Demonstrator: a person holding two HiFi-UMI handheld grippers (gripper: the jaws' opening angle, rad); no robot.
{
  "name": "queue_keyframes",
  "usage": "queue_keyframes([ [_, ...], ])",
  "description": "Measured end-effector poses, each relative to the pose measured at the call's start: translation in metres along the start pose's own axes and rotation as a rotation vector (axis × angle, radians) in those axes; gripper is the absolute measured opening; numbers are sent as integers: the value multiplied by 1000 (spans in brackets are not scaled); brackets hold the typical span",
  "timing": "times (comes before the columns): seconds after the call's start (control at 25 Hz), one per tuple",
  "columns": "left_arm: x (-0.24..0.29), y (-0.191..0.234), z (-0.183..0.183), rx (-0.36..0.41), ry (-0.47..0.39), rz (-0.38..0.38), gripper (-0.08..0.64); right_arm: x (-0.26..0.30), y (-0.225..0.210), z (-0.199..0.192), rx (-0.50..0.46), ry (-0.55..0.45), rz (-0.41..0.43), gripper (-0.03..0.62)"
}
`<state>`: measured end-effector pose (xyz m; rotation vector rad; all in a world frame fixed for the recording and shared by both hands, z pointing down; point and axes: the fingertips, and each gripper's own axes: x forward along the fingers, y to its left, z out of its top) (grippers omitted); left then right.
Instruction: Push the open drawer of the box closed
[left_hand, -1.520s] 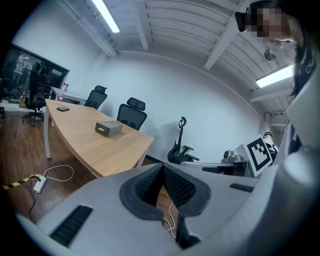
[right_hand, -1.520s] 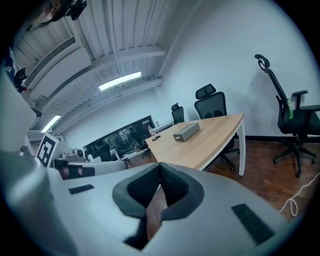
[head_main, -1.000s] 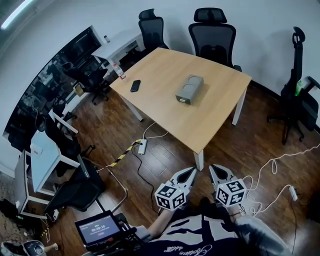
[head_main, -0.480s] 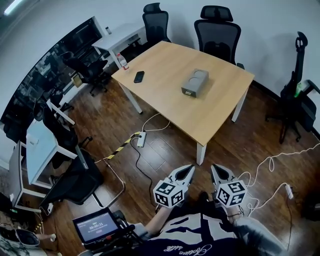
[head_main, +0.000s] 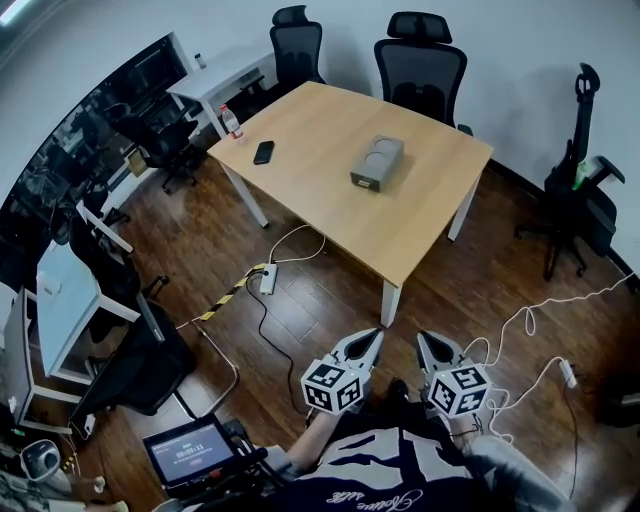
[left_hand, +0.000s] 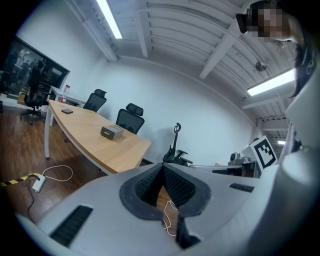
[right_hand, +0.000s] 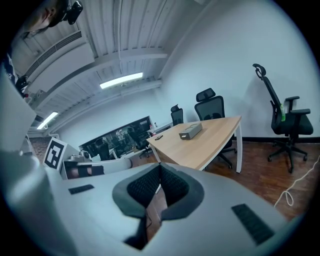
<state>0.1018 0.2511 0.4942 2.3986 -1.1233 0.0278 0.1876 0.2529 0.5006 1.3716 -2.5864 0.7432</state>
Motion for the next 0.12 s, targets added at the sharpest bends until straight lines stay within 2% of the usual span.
queue_keyframes([
  [0.12, 2, -3, -6, -4, -1, -11, -2, -5, -2, -6, 0, 3, -12, -2],
])
